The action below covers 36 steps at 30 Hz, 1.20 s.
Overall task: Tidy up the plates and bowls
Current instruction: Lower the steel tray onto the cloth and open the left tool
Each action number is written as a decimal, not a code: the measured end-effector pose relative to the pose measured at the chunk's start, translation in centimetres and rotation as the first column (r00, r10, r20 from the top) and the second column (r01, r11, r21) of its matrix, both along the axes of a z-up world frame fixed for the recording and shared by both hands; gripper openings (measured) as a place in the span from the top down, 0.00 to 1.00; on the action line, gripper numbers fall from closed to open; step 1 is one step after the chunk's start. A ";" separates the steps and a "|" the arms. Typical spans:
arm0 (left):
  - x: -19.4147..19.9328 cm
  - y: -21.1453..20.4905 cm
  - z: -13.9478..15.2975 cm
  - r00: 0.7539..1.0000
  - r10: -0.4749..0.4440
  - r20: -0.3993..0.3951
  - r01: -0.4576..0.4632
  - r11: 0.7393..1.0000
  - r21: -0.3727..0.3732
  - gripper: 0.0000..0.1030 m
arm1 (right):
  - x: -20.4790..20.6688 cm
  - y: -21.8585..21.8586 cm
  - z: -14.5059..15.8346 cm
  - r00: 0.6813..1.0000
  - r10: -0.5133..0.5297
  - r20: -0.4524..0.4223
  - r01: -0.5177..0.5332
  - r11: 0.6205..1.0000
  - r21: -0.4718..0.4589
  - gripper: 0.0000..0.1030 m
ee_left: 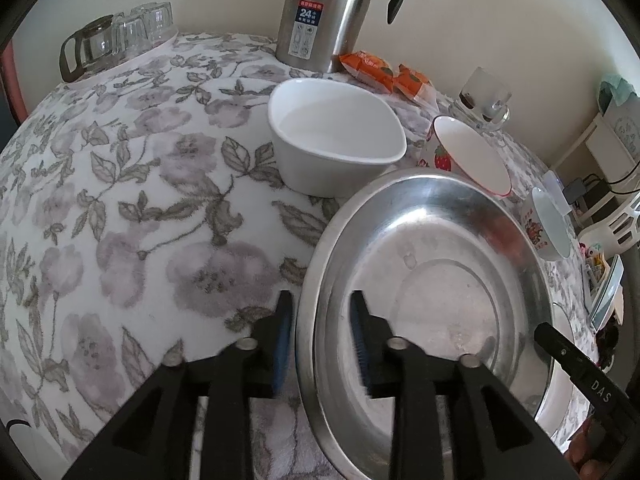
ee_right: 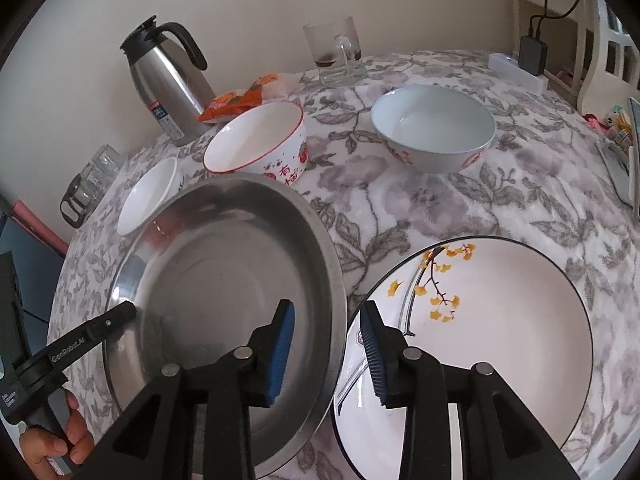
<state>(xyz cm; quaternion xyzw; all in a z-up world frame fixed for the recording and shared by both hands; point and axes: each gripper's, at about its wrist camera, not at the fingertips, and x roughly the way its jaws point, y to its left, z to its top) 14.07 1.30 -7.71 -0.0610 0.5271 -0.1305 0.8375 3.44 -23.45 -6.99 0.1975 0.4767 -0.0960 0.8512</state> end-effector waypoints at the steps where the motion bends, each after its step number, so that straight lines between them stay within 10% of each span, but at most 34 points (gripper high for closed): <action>1: -0.1 0.1 0.3 1.000 0.002 0.011 -0.002 1.000 -0.004 0.60 | 0.0 0.0 0.1 1.000 -0.001 0.004 0.001 1.000 -0.002 0.64; 23: -2.2 2.3 3.8 0.984 0.166 0.063 -0.171 0.982 0.085 0.09 | -1.4 0.4 1.9 0.997 -0.023 0.080 0.029 0.997 -0.070 0.00; 36: -4.9 0.9 8.7 0.969 0.116 0.220 -0.121 0.993 0.006 0.01 | -4.0 -0.2 5.6 0.979 -0.047 0.201 0.070 0.991 -0.111 0.00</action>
